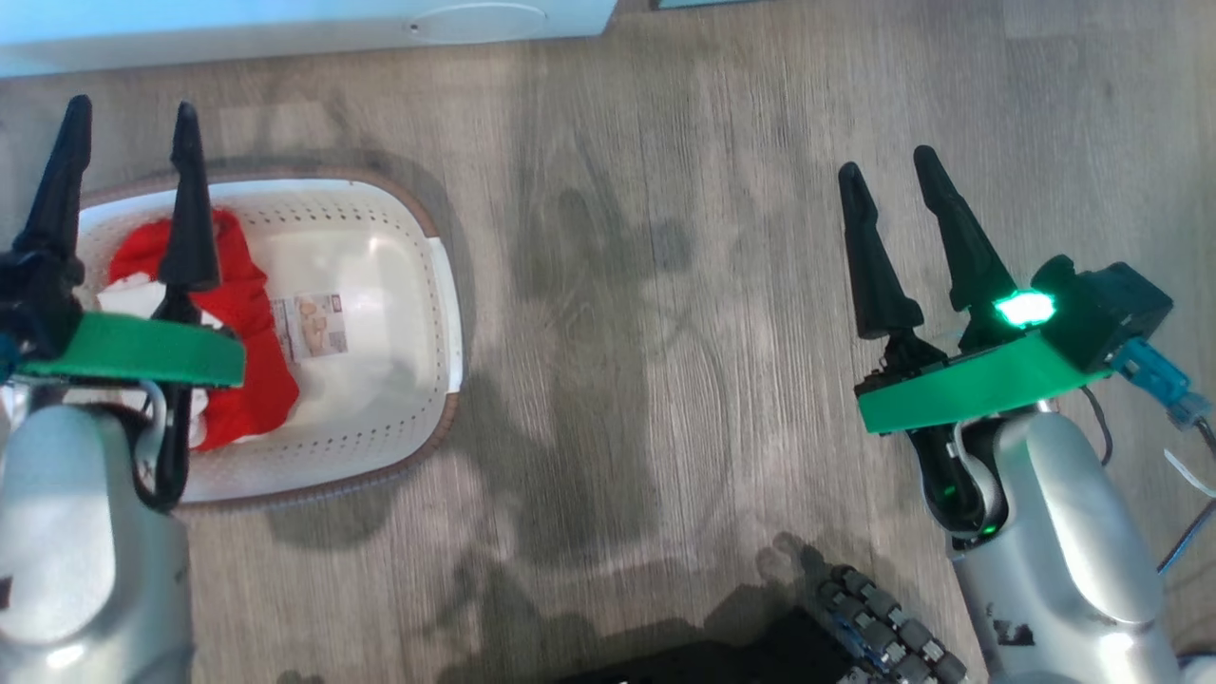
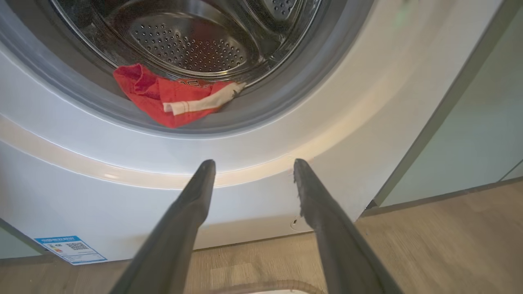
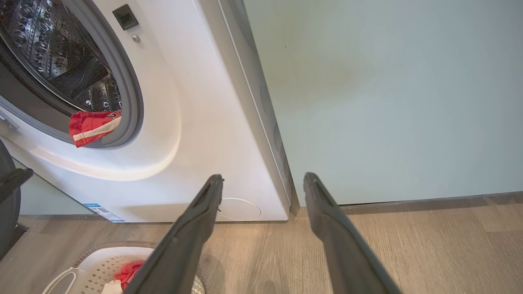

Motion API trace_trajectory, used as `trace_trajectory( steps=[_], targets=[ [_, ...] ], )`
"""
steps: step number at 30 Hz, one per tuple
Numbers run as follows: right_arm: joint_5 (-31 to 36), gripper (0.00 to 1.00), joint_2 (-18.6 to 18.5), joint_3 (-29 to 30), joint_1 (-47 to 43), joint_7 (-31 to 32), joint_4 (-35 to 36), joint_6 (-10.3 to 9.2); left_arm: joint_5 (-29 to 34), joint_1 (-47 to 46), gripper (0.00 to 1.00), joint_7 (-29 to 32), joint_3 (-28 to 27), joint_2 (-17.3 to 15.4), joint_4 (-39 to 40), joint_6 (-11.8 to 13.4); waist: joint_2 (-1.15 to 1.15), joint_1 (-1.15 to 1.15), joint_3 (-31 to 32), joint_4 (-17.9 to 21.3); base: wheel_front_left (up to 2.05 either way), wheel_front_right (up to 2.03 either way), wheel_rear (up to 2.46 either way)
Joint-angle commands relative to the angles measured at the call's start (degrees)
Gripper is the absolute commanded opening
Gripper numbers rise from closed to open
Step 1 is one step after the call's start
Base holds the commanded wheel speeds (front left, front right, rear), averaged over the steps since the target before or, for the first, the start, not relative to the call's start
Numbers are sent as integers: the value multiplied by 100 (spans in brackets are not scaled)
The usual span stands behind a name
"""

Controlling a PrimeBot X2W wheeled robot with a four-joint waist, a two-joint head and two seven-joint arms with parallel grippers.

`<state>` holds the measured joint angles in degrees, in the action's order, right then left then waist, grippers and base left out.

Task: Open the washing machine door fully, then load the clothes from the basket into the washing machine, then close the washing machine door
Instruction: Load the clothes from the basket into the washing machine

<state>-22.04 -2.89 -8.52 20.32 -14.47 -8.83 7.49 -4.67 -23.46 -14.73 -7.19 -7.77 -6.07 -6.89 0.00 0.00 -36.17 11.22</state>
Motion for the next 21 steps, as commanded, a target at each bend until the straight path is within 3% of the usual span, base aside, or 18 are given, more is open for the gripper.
trace_trajectory(
  steps=[1, 6, 12, 13, 21],
  targets=[
    [-73, 100, 2, -146, -64, -52, 185, 0, 54, -137, 100, 44, -146, -267, -371, -11, 0, 0, -87, 52, 0, 0, 0],
    [-156, 100, 2, -227, -20, -52, 164, 0, 48, -806, 100, 419, 174, -808, -1107, -45, 0, 0, -201, 139, 0, 0, 0],
    [-278, 100, 2, -302, 74, -52, 150, 0, -215, -1722, 100, 927, 636, -1544, -1057, -57, 0, 0, -286, 253, 0, 0, 0],
    [-278, 100, 2, -302, 74, -52, 150, 0, -215, -1722, 100, 927, 636, -1544, -1057, -57, 0, 0, -286, 253, 0, 0, 0],
    [-431, 100, 2, -413, 188, -52, 174, 0, -1123, -2990, 100, 2688, 1429, -2676, -890, -58, 0, 0, -467, 432, 0, 0, 0]
  ],
)
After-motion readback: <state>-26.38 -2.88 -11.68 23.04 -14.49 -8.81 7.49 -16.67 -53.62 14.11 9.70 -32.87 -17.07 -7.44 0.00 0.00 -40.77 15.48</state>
